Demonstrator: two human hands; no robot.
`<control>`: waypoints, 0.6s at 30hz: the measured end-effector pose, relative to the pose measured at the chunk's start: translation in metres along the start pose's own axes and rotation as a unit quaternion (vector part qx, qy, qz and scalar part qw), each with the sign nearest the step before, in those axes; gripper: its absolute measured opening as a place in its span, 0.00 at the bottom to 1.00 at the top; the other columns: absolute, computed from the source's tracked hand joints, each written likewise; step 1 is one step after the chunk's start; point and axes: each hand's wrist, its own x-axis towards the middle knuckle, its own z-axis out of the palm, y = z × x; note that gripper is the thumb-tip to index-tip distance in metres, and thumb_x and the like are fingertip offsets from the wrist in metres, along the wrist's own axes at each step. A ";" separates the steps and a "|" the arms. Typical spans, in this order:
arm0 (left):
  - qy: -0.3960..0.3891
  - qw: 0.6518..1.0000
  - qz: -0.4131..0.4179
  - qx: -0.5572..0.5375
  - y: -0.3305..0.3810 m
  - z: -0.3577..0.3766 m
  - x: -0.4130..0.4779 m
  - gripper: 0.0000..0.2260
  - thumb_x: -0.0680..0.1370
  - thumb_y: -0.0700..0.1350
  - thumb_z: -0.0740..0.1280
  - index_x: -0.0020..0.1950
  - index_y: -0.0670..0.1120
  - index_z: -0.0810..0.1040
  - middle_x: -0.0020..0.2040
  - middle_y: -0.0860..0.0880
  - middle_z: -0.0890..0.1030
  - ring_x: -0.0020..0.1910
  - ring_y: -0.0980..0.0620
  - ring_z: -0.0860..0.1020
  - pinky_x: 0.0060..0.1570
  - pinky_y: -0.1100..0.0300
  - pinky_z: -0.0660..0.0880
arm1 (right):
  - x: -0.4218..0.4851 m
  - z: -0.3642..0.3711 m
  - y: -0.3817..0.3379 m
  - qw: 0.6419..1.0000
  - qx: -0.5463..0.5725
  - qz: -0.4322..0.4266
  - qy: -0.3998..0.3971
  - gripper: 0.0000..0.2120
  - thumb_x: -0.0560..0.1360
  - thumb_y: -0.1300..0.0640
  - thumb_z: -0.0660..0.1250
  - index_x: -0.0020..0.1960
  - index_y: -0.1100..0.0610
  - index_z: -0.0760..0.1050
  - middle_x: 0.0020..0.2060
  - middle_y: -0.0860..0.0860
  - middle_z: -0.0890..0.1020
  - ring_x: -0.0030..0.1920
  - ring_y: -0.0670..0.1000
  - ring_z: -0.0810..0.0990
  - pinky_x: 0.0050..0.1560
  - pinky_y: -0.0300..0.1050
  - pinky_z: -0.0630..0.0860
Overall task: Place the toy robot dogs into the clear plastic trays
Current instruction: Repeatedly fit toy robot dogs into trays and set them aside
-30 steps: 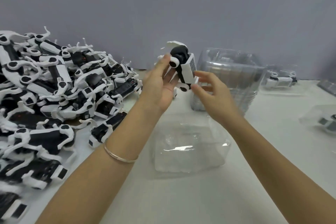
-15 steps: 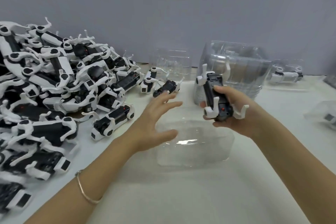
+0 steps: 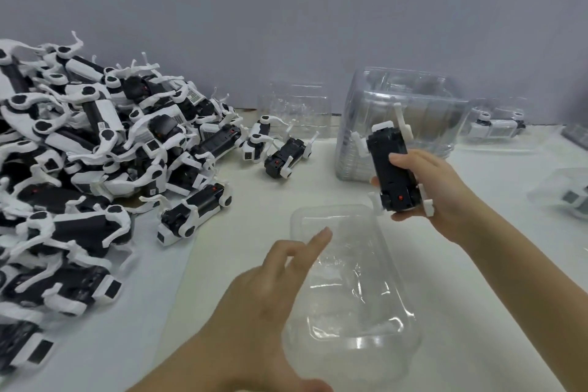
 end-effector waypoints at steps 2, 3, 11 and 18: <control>-0.061 0.991 0.116 0.003 -0.015 -0.012 0.006 0.35 0.64 0.71 0.65 0.66 0.55 0.72 0.62 0.55 0.71 0.53 0.59 0.75 0.57 0.66 0.69 | -0.001 0.000 -0.001 1.000 0.001 -0.008 0.006 0.12 0.78 0.53 0.65 0.59 0.57 0.75 0.47 0.61 0.85 0.36 0.56 0.84 0.28 0.47 0.79; -0.083 0.984 0.158 0.024 -0.024 -0.014 0.008 0.37 0.62 0.70 0.69 0.66 0.53 0.72 0.67 0.55 0.69 0.64 0.56 0.72 0.65 0.63 0.66 | -0.002 0.000 -0.002 1.000 0.003 -0.011 0.009 0.12 0.78 0.53 0.65 0.59 0.56 0.75 0.48 0.61 0.84 0.37 0.57 0.84 0.28 0.48 0.79; 0.030 0.954 0.195 0.226 -0.041 0.006 0.033 0.26 0.70 0.68 0.66 0.48 0.46 0.84 0.44 0.50 0.82 0.44 0.46 0.82 0.50 0.56 0.71 | -0.003 -0.001 -0.006 0.998 -0.027 -0.046 -0.026 0.12 0.74 0.56 0.71 0.57 0.50 0.79 0.42 0.51 0.86 0.40 0.55 0.86 0.30 0.45 0.79; 0.194 0.968 0.131 0.093 -0.045 0.012 0.041 0.28 0.73 0.66 0.67 0.65 0.49 0.71 0.63 0.45 0.76 0.63 0.51 0.73 0.64 0.58 0.68 | -0.003 0.014 -0.006 0.991 -0.107 -0.074 -0.011 0.16 0.72 0.56 0.74 0.53 0.39 0.75 0.44 0.46 0.86 0.36 0.46 0.85 0.18 0.34 0.67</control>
